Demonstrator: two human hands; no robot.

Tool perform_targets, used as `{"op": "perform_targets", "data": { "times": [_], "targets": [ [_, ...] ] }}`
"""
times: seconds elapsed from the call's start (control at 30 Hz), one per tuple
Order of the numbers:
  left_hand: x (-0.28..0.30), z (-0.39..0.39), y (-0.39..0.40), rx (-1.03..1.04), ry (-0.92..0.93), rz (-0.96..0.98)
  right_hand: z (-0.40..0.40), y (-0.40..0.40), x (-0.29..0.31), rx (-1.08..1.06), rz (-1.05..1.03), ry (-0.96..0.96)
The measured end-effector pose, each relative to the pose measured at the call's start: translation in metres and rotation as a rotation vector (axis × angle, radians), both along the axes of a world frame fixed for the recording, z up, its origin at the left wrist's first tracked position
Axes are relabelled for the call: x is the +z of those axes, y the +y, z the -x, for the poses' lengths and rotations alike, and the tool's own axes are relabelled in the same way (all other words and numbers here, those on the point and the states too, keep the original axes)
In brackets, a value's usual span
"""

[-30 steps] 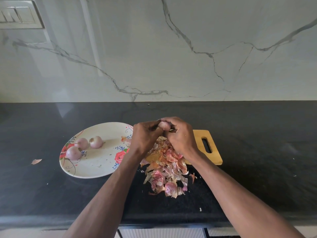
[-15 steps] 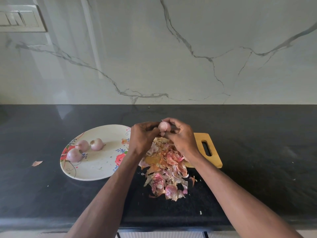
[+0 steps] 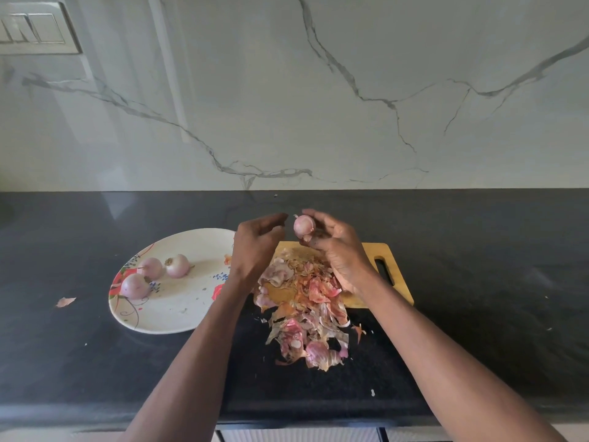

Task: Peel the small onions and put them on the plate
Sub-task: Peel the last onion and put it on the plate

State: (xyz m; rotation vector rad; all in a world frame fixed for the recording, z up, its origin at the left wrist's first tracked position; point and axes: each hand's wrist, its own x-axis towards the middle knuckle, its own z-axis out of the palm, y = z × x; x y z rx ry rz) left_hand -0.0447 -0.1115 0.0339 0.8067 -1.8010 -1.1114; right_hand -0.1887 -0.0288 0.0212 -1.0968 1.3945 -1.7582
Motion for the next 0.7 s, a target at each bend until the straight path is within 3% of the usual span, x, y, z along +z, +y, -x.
{"op": "perform_targets", "data": {
  "times": [0.1, 0.3, 0.7],
  "targets": [
    [0.000, -0.001, 0.000, -0.125, 0.126, -0.117, 0.000, 0.001, 0.000, -0.019, 0.008, 0.050],
    [0.000, 0.000, 0.006, -0.194, 0.170, -0.060, 0.003, 0.000, -0.003, -0.075, -0.006, 0.227],
    [-0.004, 0.004, 0.012, -0.073, 0.048, 0.108, -0.003, 0.001, -0.008, -0.188, 0.026, 0.418]
  ]
}}
